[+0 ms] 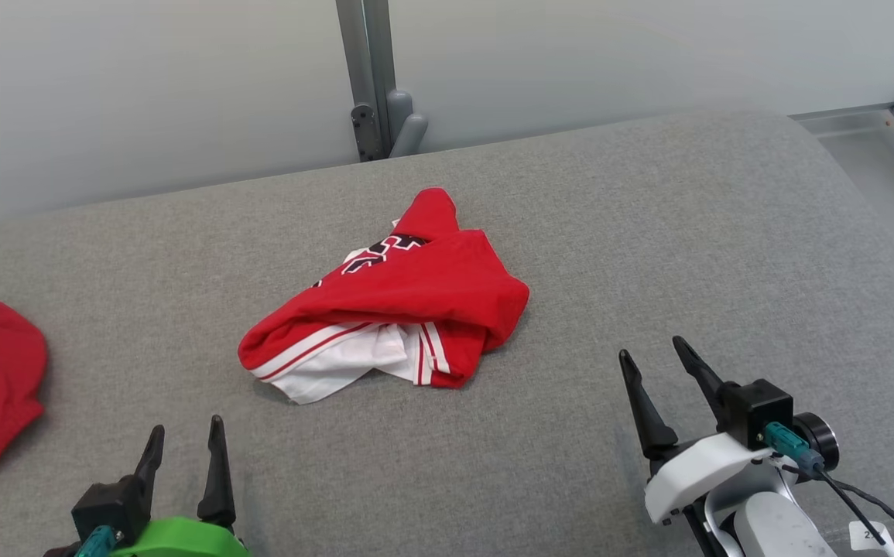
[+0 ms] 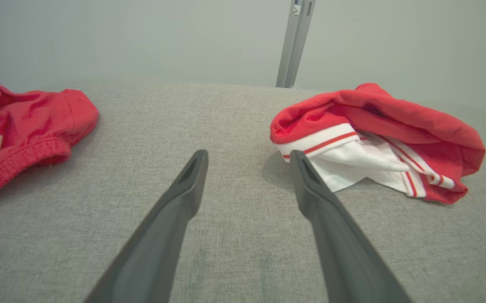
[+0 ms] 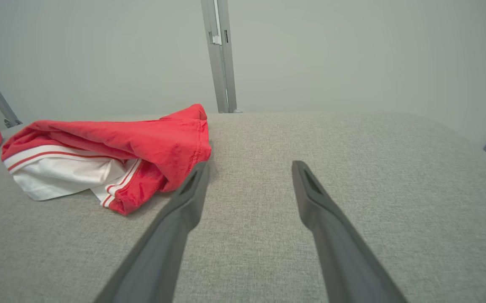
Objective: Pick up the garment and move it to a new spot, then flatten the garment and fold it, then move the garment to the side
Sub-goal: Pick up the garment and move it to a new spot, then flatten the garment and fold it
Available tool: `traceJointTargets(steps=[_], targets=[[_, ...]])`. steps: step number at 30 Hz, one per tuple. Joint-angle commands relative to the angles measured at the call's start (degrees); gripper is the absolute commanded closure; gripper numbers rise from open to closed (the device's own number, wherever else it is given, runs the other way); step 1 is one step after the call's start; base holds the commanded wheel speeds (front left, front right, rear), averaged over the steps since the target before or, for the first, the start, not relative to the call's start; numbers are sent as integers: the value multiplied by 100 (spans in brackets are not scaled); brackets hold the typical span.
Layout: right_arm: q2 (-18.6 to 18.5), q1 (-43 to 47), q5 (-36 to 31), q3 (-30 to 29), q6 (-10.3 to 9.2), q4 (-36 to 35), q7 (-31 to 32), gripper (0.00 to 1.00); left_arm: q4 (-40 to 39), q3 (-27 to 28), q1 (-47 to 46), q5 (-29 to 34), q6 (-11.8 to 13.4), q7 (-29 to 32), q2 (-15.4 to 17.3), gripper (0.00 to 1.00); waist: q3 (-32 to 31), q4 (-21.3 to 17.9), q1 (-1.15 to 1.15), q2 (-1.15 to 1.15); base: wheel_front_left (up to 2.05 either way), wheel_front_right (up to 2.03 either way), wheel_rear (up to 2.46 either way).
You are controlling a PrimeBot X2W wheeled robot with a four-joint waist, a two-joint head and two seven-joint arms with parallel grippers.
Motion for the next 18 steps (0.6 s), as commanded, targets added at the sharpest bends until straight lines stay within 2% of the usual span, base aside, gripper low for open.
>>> traceJointTargets(steps=[1, 9, 16, 18], targets=[[-40, 110, -15, 18, -4, -12, -17, 0, -137, 142, 198, 100, -22, -2, -44, 0, -83, -1, 0, 0, 0, 0, 0], [-70, 207, 13, 122, -4, -53, -17, 0, -339, 302, 479, 239, -108, -3, -158, 0, -68, 162, 0, 0, 0, 0, 0], [-93, -156, 100, 791, -4, -115, -17, 0, -379, 24, 261, 75, -91, -3, -161, 0, 158, 595, 0, 0, 0, 0, 0], [-101, -324, 143, 1020, -4, -81, -17, 0, -350, -141, 186, 52, -108, -3, -160, 0, 260, 837, 0, 0, 0, 0, 0]])
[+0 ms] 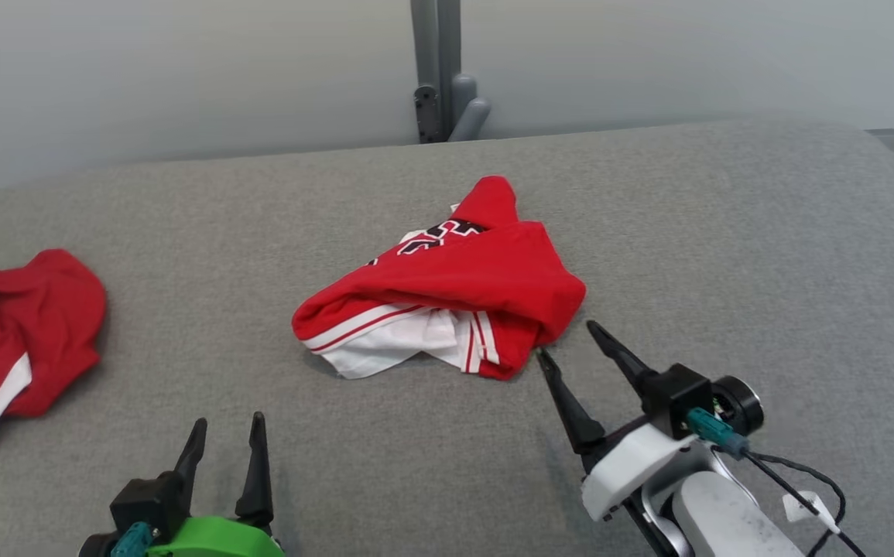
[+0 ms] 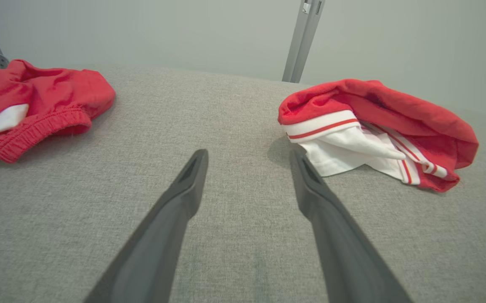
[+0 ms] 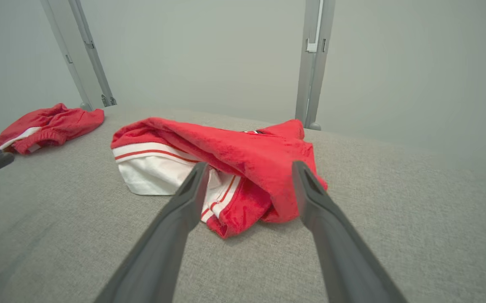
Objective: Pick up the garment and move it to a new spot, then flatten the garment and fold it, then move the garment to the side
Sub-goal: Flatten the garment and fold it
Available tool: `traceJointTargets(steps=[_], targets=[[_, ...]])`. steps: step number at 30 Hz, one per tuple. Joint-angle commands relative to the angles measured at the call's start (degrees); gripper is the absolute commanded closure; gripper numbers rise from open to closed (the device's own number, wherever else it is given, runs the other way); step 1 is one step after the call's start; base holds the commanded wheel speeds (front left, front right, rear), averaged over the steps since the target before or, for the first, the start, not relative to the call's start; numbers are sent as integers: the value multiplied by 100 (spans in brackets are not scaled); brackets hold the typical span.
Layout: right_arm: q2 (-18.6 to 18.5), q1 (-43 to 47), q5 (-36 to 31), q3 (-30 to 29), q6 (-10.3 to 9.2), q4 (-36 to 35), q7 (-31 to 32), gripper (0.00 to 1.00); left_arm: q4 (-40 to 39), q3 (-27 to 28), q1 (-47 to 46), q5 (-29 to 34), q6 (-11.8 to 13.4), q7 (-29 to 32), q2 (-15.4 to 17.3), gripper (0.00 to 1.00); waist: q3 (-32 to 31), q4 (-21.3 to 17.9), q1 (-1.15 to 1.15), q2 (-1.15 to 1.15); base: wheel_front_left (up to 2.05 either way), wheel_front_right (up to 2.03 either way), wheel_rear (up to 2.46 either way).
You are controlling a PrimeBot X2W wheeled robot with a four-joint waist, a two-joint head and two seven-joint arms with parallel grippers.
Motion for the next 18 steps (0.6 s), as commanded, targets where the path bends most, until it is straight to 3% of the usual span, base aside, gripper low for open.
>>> traceJointTargets(steps=[1, 9, 14, 18], targets=[[-21, -105, 59, 105, -4, 43, -16, 0, -5, -30, -103, -18, -8, -3, 13, 0, 225, 414, 0, 0, 0, 0, 0], [-156, -913, 71, 996, -4, 929, -16, 0, 124, -693, -282, -215, -1, -3, 12, 0, 562, 1664, 0, 0, 0, 0, 0], [-260, -1315, 30, 898, -4, 1656, -16, 0, 135, -961, -318, -201, 0, -3, 8, 0, 786, 2232, 0, 0, 0, 0, 0], [-325, -1595, -171, 778, -5, 2110, -16, 0, 105, -987, -302, -292, 65, -3, 7, 0, 925, 2433, 0, 0, 0, 0, 0]])
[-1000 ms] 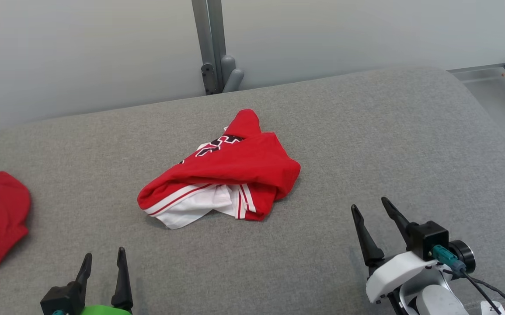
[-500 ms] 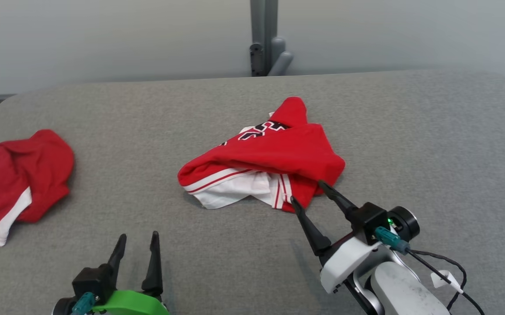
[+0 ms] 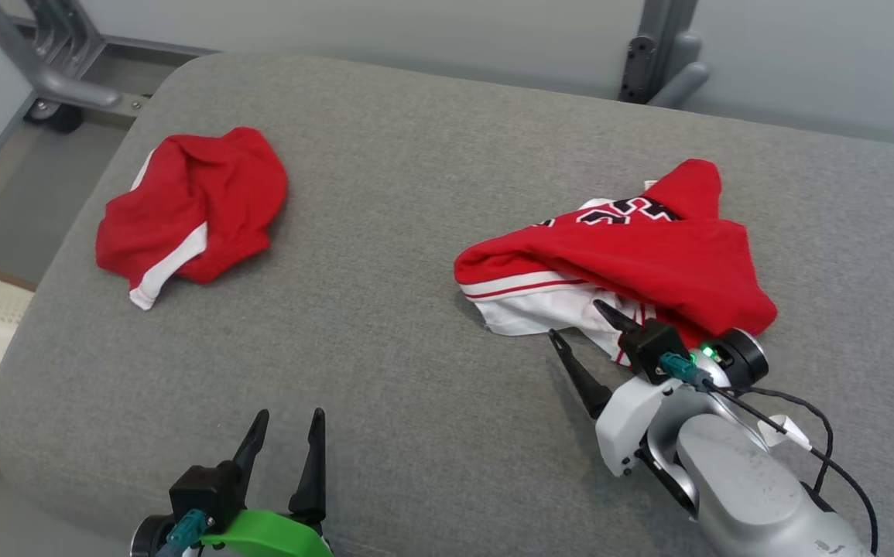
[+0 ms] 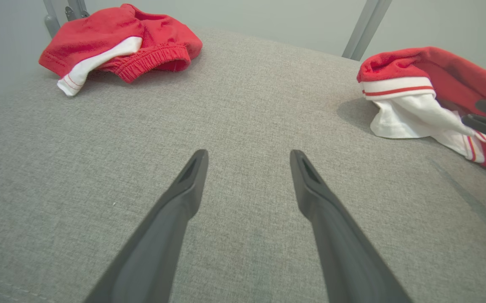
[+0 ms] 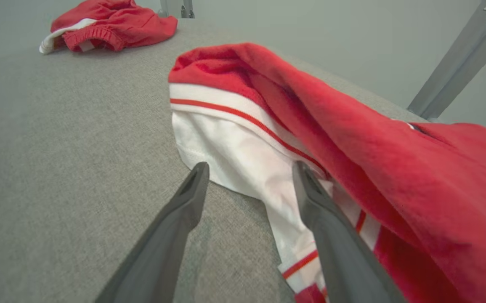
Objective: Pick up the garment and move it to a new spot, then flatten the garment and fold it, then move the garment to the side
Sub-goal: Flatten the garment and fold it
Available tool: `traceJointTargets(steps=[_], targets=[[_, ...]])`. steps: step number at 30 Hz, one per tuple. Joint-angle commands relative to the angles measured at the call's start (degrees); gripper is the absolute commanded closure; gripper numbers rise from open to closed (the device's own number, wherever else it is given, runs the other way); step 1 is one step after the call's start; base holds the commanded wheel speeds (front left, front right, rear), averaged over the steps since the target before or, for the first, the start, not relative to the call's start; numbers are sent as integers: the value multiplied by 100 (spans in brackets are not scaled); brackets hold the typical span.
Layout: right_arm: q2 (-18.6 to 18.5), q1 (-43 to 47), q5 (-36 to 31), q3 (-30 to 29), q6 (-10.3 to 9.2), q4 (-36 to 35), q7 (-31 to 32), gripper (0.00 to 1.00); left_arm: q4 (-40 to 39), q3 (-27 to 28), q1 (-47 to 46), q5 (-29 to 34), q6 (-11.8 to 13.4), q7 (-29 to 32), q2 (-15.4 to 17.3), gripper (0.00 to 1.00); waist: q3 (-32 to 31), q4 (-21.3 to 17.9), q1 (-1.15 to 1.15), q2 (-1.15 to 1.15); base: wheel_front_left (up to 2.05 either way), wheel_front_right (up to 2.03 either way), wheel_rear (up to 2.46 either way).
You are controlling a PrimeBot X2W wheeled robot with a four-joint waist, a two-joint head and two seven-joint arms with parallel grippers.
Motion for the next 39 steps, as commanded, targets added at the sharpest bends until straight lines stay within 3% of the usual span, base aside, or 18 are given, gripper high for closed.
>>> traceJointTargets(steps=[1, 8, 9, 10, 11, 12, 17, 23, 30, 39], targets=[[-52, -97, -69, -51, -6, 127, -17, 0, -29, -21, -77, -24, 25, -3, 1, 0, 396, 494, 0, 0, 0, 0, 0], [-10, -453, -484, -270, -5, 696, -17, 0, -72, -162, -225, -140, 74, -4, 3, 0, 551, 547, 0, 0, 0, 0, 0], [3, -490, -541, -301, -5, 744, -17, 7, -87, -200, -250, -122, 69, -4, 3, 0, 568, 545, 0, 0, 0, 0, 0], [26, -521, -585, -325, -6, 785, -17, 39, -99, -224, -274, -128, 78, -4, 4, 0, 582, 538, 0, 0, 0, 0, 0], [51, -548, -624, -328, -5, 802, -17, 63, -119, -241, -300, -147, 90, -4, 4, 0, 591, 527, 0, 0, 0, 0, 0], [80, -570, -627, -330, -5, 774, -17, 100, -141, -257, -329, -155, 88, -4, 4, 0, 596, 514, 0, 0, 0, 0, 0], [163, -524, -470, -359, -6, 321, -17, 100, -170, -251, -253, -135, 101, -4, 4, 0, 506, 361, 0, 0, 0, 0, 0], [211, -601, 8, -584, -5, -742, -17, 100, -123, -215, -115, -20, 40, -4, 5, 0, 348, 62, 0, 0, 0, 0, 0], [63, -662, 515, -1653, -8, -1614, -17, 100, -9, -276, -43, 0, -16, -4, 7, 0, 85, -292, 0, 0, 0, 0, 0], [-233, -299, 297, -3452, -6, -1804, -17, 100, 104, -176, 100, 92, -66, -3, 7, 0, -174, -558, 0, 0, 0, 0, 0]])
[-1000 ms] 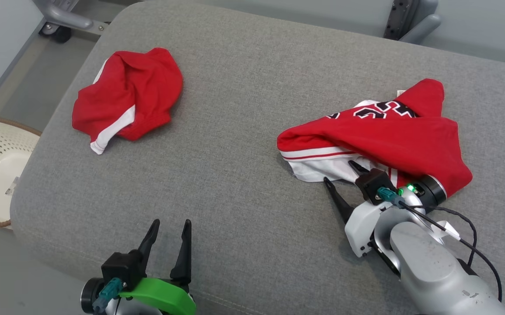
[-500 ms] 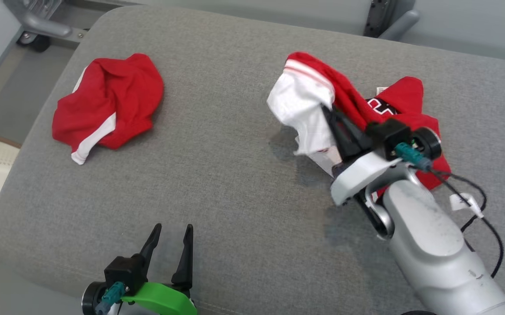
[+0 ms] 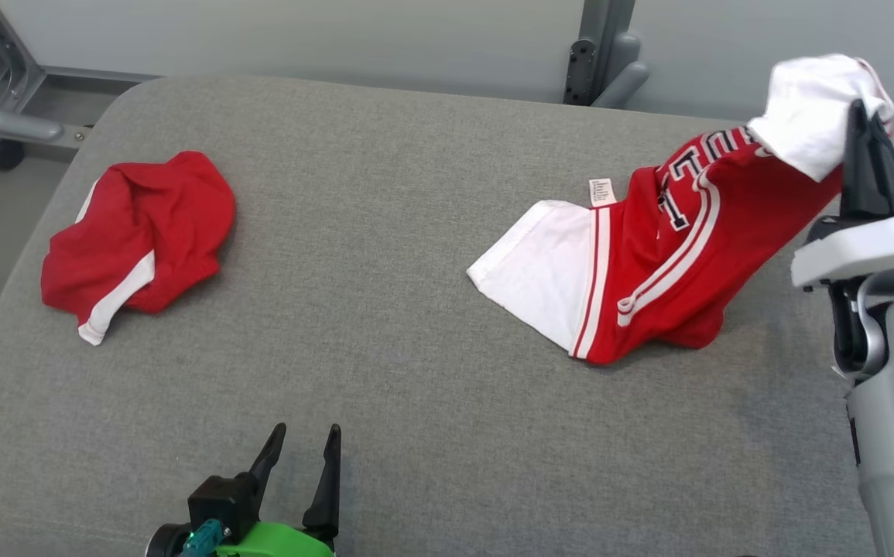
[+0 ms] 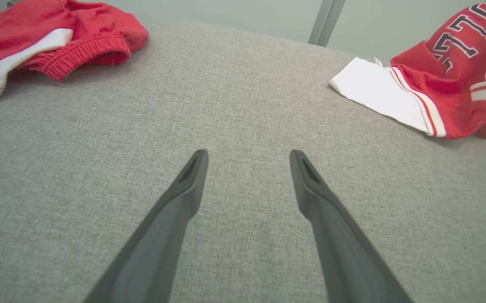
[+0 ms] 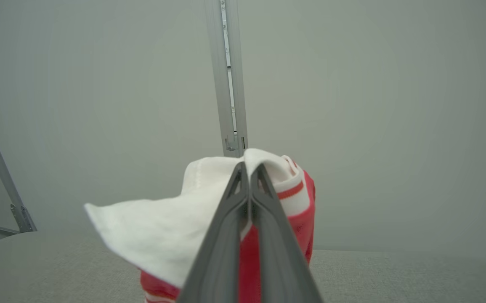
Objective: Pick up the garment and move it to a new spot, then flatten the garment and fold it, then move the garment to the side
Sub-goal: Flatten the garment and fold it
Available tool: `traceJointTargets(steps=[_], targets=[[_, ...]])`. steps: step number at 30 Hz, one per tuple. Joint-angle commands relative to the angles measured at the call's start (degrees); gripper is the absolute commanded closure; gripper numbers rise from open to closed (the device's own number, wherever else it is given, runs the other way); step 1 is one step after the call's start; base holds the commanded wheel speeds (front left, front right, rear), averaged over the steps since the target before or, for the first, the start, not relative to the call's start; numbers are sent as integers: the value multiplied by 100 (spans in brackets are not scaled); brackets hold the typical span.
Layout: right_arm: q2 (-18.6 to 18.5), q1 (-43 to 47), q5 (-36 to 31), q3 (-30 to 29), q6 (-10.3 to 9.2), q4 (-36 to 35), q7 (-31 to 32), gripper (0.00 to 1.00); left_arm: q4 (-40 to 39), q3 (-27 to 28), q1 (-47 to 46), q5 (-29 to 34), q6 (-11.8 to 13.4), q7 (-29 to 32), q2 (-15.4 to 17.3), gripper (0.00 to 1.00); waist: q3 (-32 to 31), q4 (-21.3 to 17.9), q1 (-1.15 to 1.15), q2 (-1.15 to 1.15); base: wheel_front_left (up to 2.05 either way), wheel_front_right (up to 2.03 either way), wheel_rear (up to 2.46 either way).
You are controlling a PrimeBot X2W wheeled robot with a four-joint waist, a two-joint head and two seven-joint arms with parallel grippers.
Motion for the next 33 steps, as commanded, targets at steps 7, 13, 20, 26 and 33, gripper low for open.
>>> traceJointTargets(steps=[7, 13, 20, 26, 33], targets=[[12, 630, -280, -201, -6, 446, -17, 0, 65, 52, 183, 48, -49, -4, 15, 0, -230, -332, 0, 0, 0, 0, 0], [280, 1177, -348, 86, -6, 285, -17, 0, 71, 113, 195, 14, -16, -4, 16, 0, -329, -618, 0, 0, 0, 0, 0], [451, 1668, -312, 714, -6, 85, -17, 0, 81, 172, 276, 31, -23, -3, 15, 0, -541, -980, 0, 0, 0, 0, 0], [528, 1951, -287, 1035, -6, -52, -17, 0, 35, 218, 317, 44, -13, -3, 16, 0, -659, -1250, 0, 0, 0, 0, 0], [609, 2231, -185, 1168, -6, -70, -17, 0, -2, 297, 415, 80, -1, -3, 16, 0, -734, -1472, 0, 0, 0, 0, 0]])
